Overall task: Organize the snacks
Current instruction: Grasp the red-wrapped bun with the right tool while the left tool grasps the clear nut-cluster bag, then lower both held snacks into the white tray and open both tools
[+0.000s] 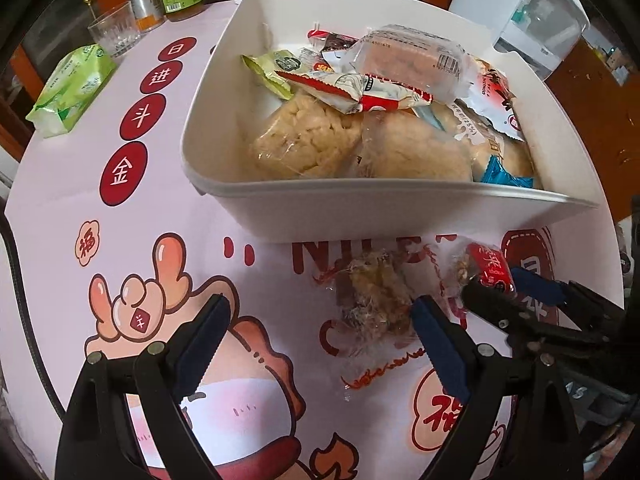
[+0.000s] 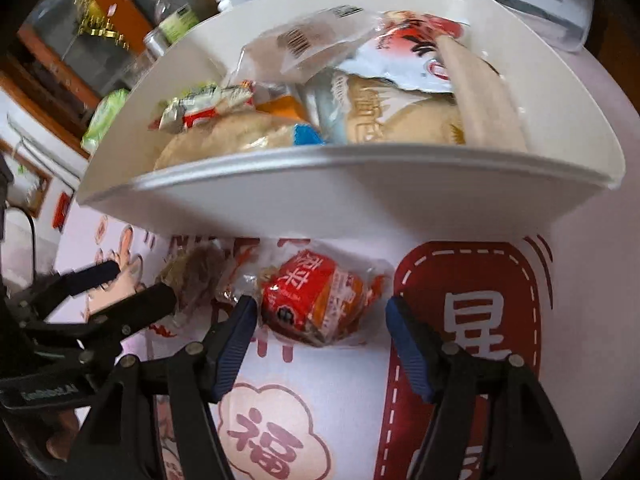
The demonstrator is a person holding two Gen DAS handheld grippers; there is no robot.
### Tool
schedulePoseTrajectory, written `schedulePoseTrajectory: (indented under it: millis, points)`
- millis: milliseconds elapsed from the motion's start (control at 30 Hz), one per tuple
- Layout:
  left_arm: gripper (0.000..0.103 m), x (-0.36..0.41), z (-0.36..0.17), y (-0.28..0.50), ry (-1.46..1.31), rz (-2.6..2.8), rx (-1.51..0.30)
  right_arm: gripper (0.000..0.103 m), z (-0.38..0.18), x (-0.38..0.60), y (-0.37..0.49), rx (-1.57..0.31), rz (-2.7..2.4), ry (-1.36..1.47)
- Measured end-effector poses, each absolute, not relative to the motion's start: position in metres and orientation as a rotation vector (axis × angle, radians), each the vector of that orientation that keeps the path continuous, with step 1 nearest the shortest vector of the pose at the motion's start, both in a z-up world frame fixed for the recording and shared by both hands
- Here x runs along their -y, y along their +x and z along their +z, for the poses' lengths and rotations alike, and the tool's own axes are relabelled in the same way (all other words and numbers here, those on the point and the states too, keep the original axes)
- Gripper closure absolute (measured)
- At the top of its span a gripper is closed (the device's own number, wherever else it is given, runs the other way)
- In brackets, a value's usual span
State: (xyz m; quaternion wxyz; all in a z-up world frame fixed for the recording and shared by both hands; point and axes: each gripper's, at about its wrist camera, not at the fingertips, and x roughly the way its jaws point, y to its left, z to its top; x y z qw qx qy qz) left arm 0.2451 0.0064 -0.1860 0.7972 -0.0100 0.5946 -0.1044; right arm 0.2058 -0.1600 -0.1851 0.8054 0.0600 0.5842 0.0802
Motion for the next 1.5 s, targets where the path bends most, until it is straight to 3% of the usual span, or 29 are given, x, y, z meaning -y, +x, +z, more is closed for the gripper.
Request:
schedulePoseTrajectory:
  millis: [200, 867, 900, 967, 1000, 1033, 1500]
  points:
    - [0.011, -0.002, -0.187, 0.249, -0.017, -0.224, -1.285, 0.046, -0.182, 0.168, 0.197, -1.231, 0.161, 0.115]
    - [0.012, 0.024, -0.211, 0.239, -0.041, -0.185, -1.309, 0.046, -0.184, 0.189, 0.179, -1.230, 0.134, 0.132]
    - [0.014, 0.024, -0.211, 0.237, -0.045, -0.182, -1.300, 0.046, -0.183, 0.189, 0.178, -1.228, 0.136, 0.131]
    - [0.028, 0.022, -0.207, 0.232, -0.064, -0.179, -1.262, 0.047, -0.181, 0.189, 0.175, -1.227, 0.136, 0.126]
    - [0.050, 0.024, -0.205, 0.227, -0.075, -0.191, -1.247, 0.047, -0.181, 0.188, 0.174, -1.228, 0.138, 0.125]
    - [0.059, 0.024, -0.203, 0.226, -0.099, -0.213, -1.243, 0.047, -0.180, 0.187, 0.172, -1.230, 0.141, 0.121]
    - [0.061, 0.031, -0.172, 0.181, -0.012, -0.188, -1.220, 0.048, -0.143, 0.191, 0.136, -1.184, 0.186, 0.092]
